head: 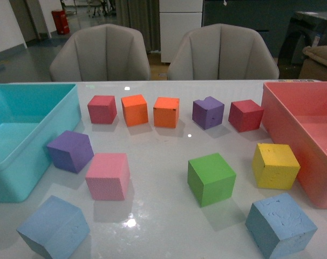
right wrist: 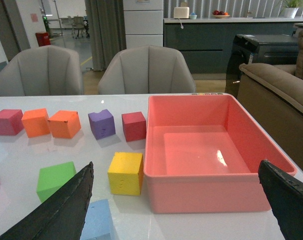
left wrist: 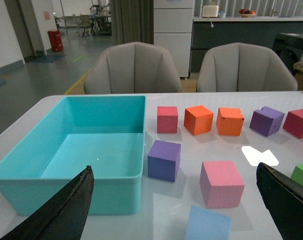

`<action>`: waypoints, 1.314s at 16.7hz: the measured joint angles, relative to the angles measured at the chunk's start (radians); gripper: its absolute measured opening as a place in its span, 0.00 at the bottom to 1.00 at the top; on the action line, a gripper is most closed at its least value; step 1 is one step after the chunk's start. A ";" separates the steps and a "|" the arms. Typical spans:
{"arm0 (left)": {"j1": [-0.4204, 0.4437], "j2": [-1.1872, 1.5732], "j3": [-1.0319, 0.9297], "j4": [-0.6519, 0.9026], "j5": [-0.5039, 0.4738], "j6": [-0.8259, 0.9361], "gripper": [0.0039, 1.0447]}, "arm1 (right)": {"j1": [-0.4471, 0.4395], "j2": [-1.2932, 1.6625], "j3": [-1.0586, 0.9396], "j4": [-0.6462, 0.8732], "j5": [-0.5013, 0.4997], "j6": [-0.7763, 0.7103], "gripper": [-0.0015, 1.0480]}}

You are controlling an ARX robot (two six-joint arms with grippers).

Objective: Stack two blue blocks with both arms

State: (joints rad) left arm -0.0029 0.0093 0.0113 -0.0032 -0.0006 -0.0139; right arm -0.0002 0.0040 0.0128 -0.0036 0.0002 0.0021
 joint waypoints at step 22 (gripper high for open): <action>0.000 0.000 0.000 0.000 0.000 0.000 0.94 | 0.000 0.000 0.000 0.000 0.000 0.000 0.94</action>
State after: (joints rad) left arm -0.0029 0.0093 0.0113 -0.0032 -0.0006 -0.0139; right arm -0.0002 0.0040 0.0128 -0.0036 0.0002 0.0021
